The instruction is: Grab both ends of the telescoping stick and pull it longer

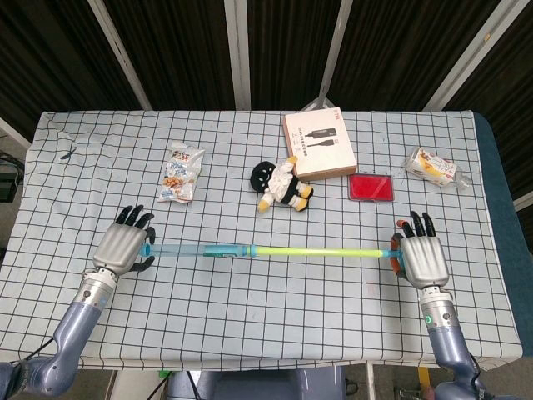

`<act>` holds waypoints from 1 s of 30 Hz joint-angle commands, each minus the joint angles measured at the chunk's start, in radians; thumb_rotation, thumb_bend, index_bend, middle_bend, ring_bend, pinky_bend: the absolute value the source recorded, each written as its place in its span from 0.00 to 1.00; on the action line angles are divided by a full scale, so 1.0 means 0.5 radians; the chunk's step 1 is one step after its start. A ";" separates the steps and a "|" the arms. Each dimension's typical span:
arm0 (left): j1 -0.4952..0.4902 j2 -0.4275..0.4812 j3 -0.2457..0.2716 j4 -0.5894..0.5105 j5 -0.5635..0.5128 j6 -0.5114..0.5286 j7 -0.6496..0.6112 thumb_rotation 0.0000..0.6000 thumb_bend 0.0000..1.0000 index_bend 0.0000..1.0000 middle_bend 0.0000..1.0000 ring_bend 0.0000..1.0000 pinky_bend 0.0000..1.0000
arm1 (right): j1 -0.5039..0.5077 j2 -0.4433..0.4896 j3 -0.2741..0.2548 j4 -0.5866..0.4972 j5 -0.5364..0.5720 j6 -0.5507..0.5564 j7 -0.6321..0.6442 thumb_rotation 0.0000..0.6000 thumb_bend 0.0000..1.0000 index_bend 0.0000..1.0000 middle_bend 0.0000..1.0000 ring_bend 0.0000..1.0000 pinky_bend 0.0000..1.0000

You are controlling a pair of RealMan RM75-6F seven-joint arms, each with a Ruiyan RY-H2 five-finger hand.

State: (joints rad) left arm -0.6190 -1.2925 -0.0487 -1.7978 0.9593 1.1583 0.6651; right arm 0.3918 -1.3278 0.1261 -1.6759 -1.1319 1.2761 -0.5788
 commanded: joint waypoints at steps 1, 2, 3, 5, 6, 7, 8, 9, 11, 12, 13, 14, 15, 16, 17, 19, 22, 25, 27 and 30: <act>0.000 0.001 0.002 -0.006 -0.006 -0.007 -0.001 1.00 0.46 0.52 0.14 0.00 0.00 | -0.002 0.005 -0.002 -0.001 0.009 -0.007 0.002 1.00 0.51 0.71 0.25 0.00 0.00; 0.000 0.001 0.001 -0.011 -0.008 -0.010 -0.004 1.00 0.43 0.50 0.13 0.00 0.00 | -0.001 0.009 -0.004 -0.003 0.010 -0.010 -0.002 1.00 0.51 0.70 0.25 0.00 0.00; -0.001 0.001 -0.001 -0.017 -0.008 -0.014 -0.007 1.00 0.41 0.48 0.12 0.00 0.00 | 0.000 0.012 -0.006 -0.005 0.009 -0.013 -0.005 1.00 0.51 0.65 0.24 0.00 0.00; -0.004 0.000 0.000 -0.030 -0.005 -0.022 -0.010 1.00 0.32 0.44 0.10 0.00 0.00 | 0.000 0.021 -0.014 -0.011 0.008 -0.019 -0.016 1.00 0.51 0.46 0.17 0.00 0.00; -0.005 -0.001 0.003 -0.037 -0.004 -0.028 -0.011 1.00 0.26 0.41 0.09 0.00 0.00 | 0.000 0.027 -0.018 -0.015 0.016 -0.023 -0.031 1.00 0.51 0.34 0.12 0.00 0.00; -0.007 0.000 0.006 -0.044 -0.005 -0.033 -0.008 1.00 0.23 0.39 0.09 0.00 0.00 | 0.001 0.035 -0.022 -0.020 0.035 -0.029 -0.060 1.00 0.51 0.26 0.08 0.00 0.00; -0.008 0.000 0.011 -0.051 -0.006 -0.039 -0.003 1.00 0.19 0.35 0.08 0.00 0.00 | 0.002 0.043 -0.024 -0.031 0.069 -0.037 -0.096 1.00 0.51 0.15 0.04 0.00 0.00; -0.009 0.002 0.015 -0.057 -0.008 -0.044 0.001 1.00 0.17 0.31 0.07 0.00 0.00 | 0.004 0.051 -0.022 -0.048 0.109 -0.045 -0.131 1.00 0.51 0.07 0.01 0.00 0.00; -0.010 0.003 0.025 -0.075 -0.016 -0.051 0.012 1.00 0.14 0.26 0.06 0.00 0.00 | 0.010 0.069 -0.013 -0.092 0.201 -0.053 -0.208 1.00 0.50 0.01 0.00 0.00 0.00; -0.010 0.003 0.027 -0.083 -0.018 -0.053 0.014 1.00 0.14 0.24 0.06 0.00 0.00 | 0.011 0.074 -0.011 -0.104 0.228 -0.050 -0.232 1.00 0.48 0.00 0.00 0.00 0.00; -0.009 0.004 0.029 -0.092 -0.022 -0.054 0.014 1.00 0.14 0.23 0.06 0.00 0.00 | 0.011 0.078 -0.009 -0.113 0.249 -0.046 -0.250 1.00 0.46 0.00 0.00 0.00 0.00; -0.005 0.008 0.033 -0.098 -0.025 -0.053 0.012 1.00 0.14 0.22 0.06 0.00 0.00 | 0.011 0.081 -0.008 -0.119 0.267 -0.041 -0.265 1.00 0.45 0.00 0.00 0.00 0.00; -0.001 0.013 0.036 -0.105 -0.023 -0.050 0.006 1.00 0.14 0.22 0.06 0.00 0.00 | 0.009 0.083 -0.006 -0.126 0.284 -0.038 -0.272 1.00 0.44 0.00 0.00 0.00 0.00; 0.007 0.020 0.040 -0.115 -0.015 -0.045 -0.007 1.00 0.14 0.22 0.06 0.00 0.00 | 0.007 0.087 -0.003 -0.134 0.304 -0.034 -0.273 1.00 0.43 0.00 0.00 0.00 0.00; 0.014 0.027 0.042 -0.125 -0.009 -0.039 -0.020 1.00 0.14 0.22 0.06 0.00 0.00 | 0.004 0.091 -0.001 -0.139 0.315 -0.033 -0.266 1.00 0.43 0.00 0.00 0.00 0.00; 0.031 0.045 0.050 -0.150 0.009 -0.024 -0.043 1.00 0.14 0.22 0.06 0.00 0.00 | -0.001 0.101 0.002 -0.151 0.322 -0.031 -0.243 1.00 0.41 0.00 0.00 0.00 0.00; 0.079 0.086 0.070 -0.206 0.073 0.023 -0.106 1.00 0.14 0.22 0.06 0.00 0.00 | -0.026 0.127 -0.011 -0.177 0.277 -0.020 -0.166 1.00 0.41 0.00 0.00 0.00 0.00; 0.157 0.134 0.104 -0.267 0.176 0.102 -0.208 1.00 0.14 0.22 0.06 0.00 0.00 | -0.063 0.171 -0.043 -0.221 0.167 0.002 -0.058 1.00 0.41 0.00 0.00 0.00 0.00; 0.220 0.179 0.156 -0.289 0.284 0.178 -0.242 1.00 0.14 0.20 0.05 0.00 0.00 | -0.101 0.213 -0.076 -0.257 0.065 0.040 0.017 1.00 0.41 0.00 0.00 0.00 0.00; 0.327 0.250 0.267 -0.276 0.516 0.313 -0.267 1.00 0.14 0.15 0.02 0.00 0.00 | -0.172 0.280 -0.134 -0.297 -0.127 0.121 0.165 1.00 0.41 0.00 0.00 0.00 0.00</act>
State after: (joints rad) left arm -0.5130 -1.2075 0.0296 -1.9308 1.1136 1.2461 0.5562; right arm 0.3423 -1.2235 0.0897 -1.7991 -1.1141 1.2974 -0.5648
